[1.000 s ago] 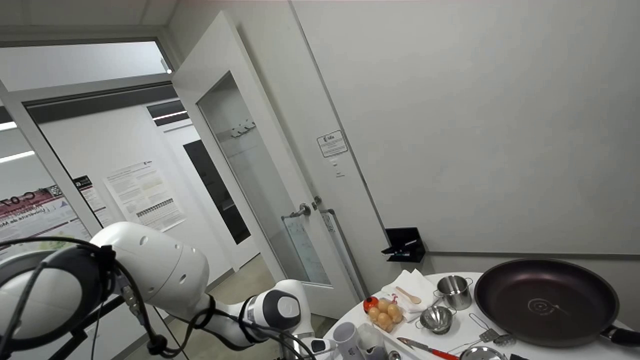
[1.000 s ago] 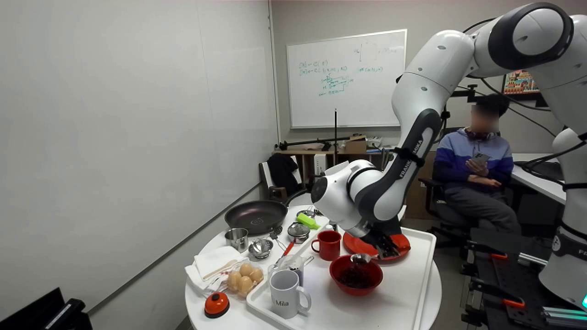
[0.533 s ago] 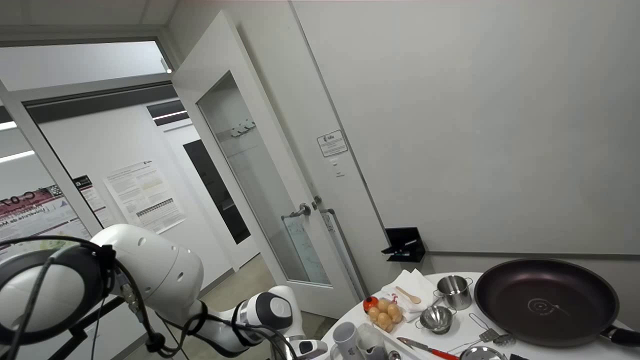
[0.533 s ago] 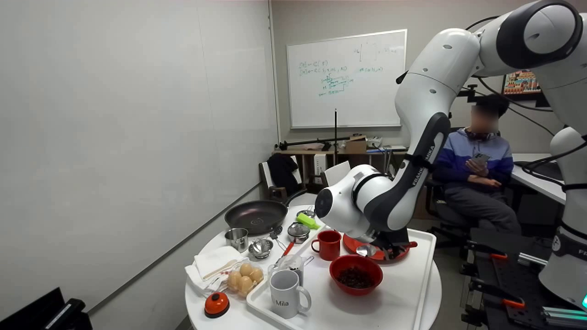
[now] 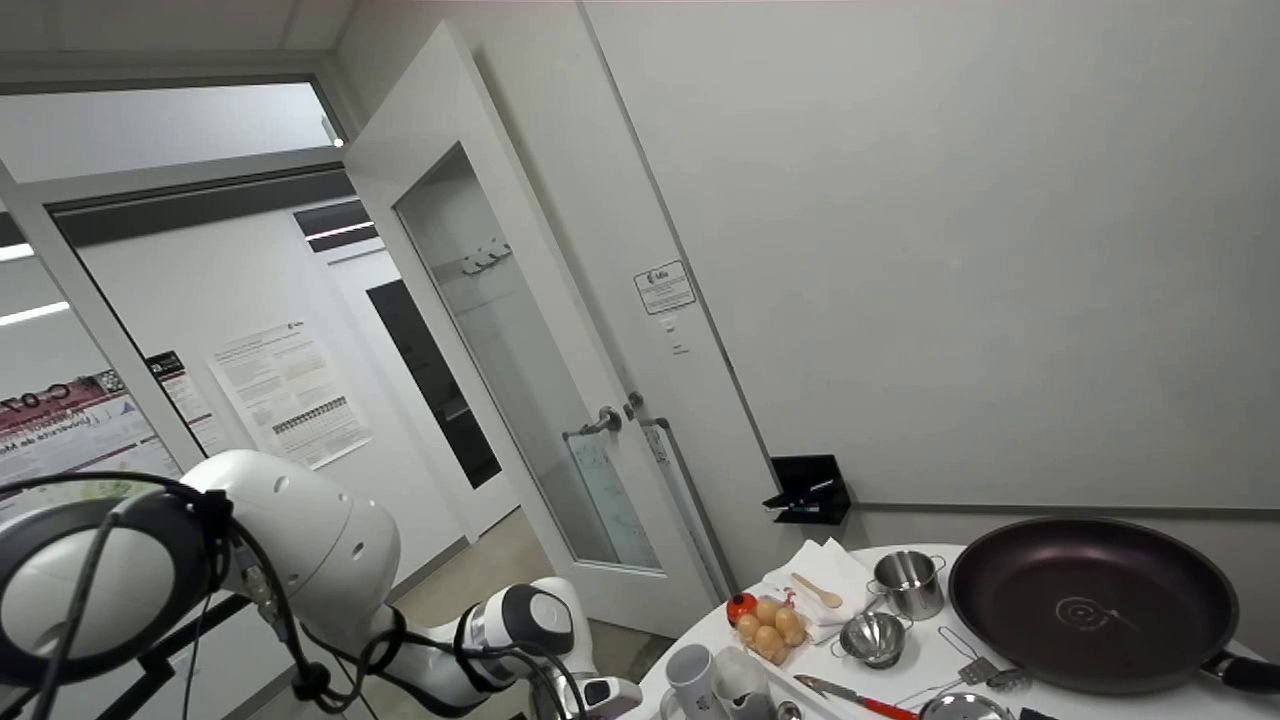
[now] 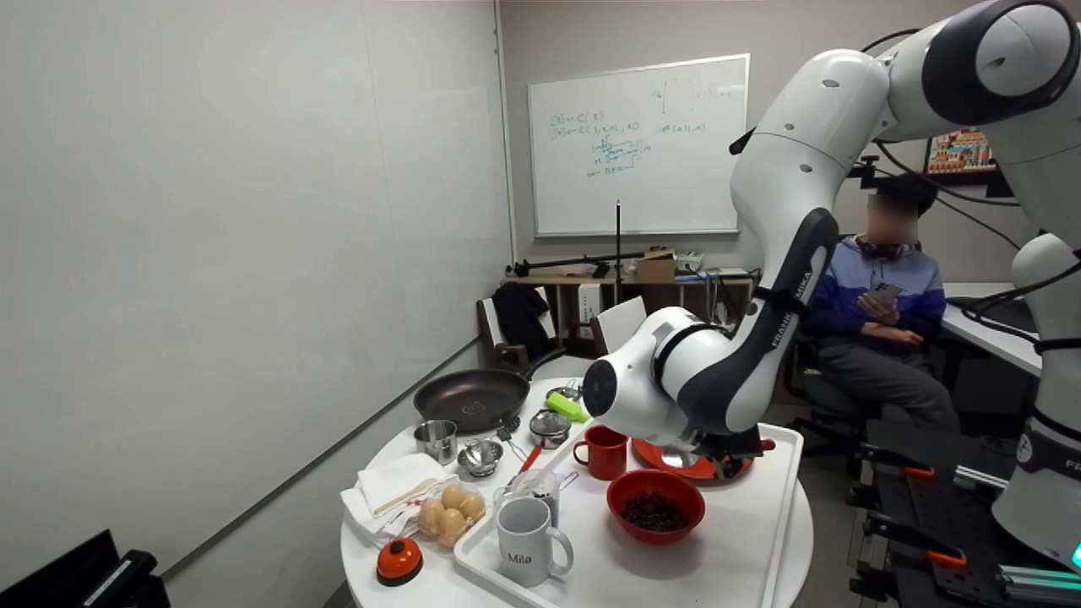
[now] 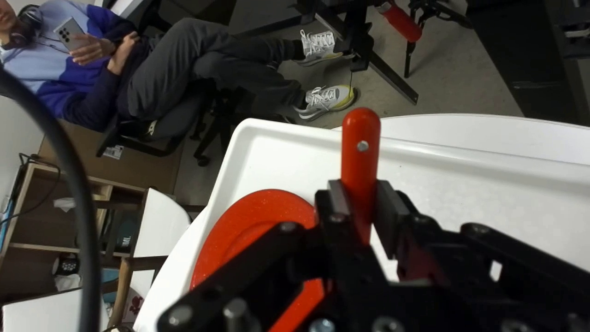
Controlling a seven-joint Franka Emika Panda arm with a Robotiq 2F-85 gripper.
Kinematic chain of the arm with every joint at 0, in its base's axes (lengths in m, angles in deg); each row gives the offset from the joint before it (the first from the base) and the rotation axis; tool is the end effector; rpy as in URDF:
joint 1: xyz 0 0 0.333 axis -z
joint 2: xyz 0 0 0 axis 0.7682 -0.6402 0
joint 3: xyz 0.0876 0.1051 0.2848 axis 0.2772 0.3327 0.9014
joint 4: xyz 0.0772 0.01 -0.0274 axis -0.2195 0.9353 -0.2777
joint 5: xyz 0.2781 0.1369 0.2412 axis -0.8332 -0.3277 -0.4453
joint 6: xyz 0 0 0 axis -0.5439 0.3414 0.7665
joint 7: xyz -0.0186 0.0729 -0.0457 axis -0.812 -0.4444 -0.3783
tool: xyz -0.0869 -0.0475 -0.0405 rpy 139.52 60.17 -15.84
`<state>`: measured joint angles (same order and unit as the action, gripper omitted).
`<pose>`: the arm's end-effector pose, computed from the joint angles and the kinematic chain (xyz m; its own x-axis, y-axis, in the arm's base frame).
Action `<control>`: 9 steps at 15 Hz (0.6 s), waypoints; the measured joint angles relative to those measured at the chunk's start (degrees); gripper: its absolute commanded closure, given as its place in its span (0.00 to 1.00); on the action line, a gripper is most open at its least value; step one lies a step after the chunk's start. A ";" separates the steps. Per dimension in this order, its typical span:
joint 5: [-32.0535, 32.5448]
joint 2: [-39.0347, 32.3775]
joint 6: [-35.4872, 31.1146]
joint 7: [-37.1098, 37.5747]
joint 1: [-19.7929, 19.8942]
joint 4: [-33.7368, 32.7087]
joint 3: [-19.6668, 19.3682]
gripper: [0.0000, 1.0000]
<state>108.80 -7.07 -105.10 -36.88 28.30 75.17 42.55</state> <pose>0.4602 0.1568 0.1340 0.8749 -0.1298 -0.4665 0.2737 -0.6622 0.6975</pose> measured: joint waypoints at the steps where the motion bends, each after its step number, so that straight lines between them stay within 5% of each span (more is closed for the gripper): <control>1: 0.00 -0.02 -0.07 -1.23 0.11 0.09 0.45 0.95; 9: -0.83 -0.83 -0.46 -10.14 1.72 -0.21 1.68 0.95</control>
<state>107.97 -7.91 -105.56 -47.02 30.02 74.96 44.23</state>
